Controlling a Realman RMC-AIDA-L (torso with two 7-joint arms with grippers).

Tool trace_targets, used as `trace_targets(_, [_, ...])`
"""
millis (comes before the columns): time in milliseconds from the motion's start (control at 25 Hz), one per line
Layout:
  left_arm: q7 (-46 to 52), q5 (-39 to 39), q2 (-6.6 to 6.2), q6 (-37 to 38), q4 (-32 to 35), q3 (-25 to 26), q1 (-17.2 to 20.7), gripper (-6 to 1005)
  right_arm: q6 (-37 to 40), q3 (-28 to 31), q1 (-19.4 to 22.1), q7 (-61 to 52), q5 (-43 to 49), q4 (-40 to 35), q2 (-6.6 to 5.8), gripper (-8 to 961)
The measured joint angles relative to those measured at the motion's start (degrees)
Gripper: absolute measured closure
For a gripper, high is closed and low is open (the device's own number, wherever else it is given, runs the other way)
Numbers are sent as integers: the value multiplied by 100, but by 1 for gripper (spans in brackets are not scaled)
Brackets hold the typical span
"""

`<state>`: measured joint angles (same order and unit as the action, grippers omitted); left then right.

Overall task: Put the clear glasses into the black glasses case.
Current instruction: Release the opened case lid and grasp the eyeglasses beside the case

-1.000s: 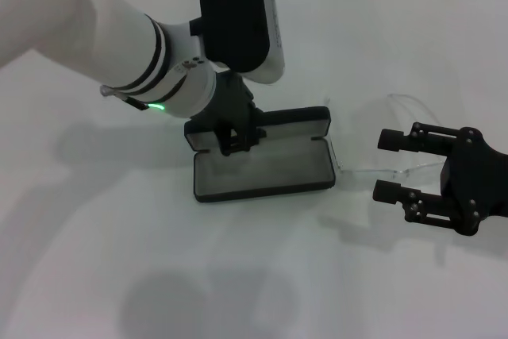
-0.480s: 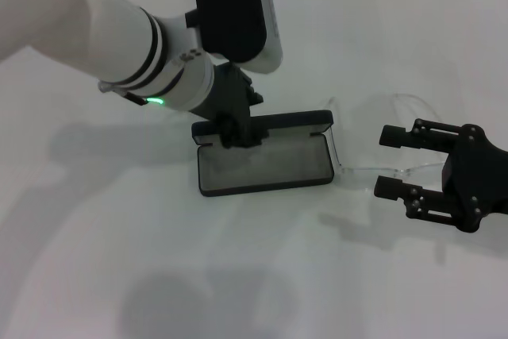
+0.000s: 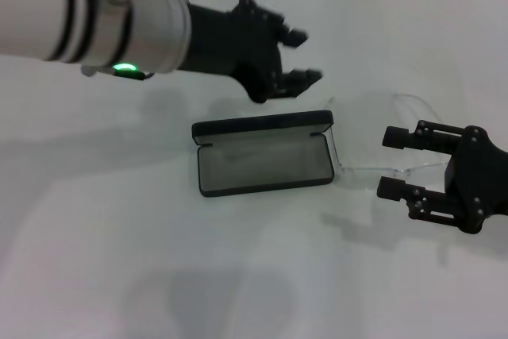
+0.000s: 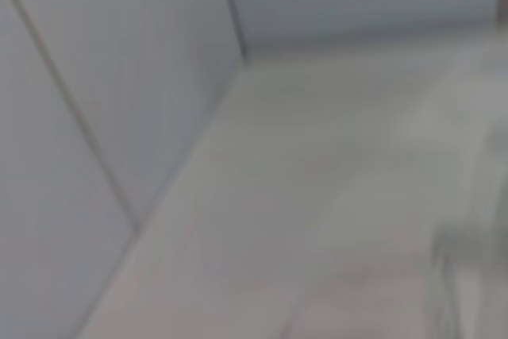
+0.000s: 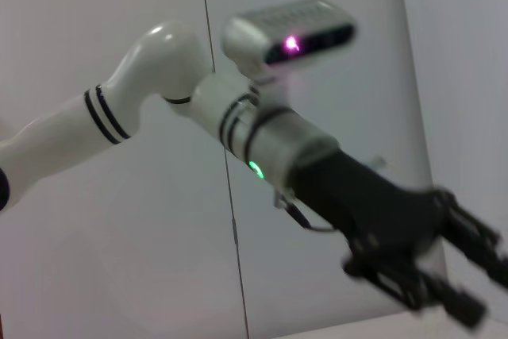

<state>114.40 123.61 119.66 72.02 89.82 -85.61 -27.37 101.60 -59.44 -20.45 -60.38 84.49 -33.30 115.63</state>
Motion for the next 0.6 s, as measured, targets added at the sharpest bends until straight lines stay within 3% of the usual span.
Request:
trace_targets(160, [-622,-1611,-3,176,158,656,475,517,-8,4,-12,0,-3,53,-10,344])
trace_targets(280, [-1066,-2856,10,253,-217,1227,782,515,-44,4,-39,0,-6,66,-11,344])
trace_targets(400, [-1503,-4098,-16,751,-1220,1892,858,513,-73,3,-50,0,-54,69,-13,344])
trace_targets(520, [-1779,-4797,-32,1523,-2214,2482,788,511,-74,2,-62,0,-76,70,-15,345])
trace_targets(600, [-2010,-5135,-54,2279,-2979,2988,688,383,-79,2,-91,-1,-79,70,-11,345])
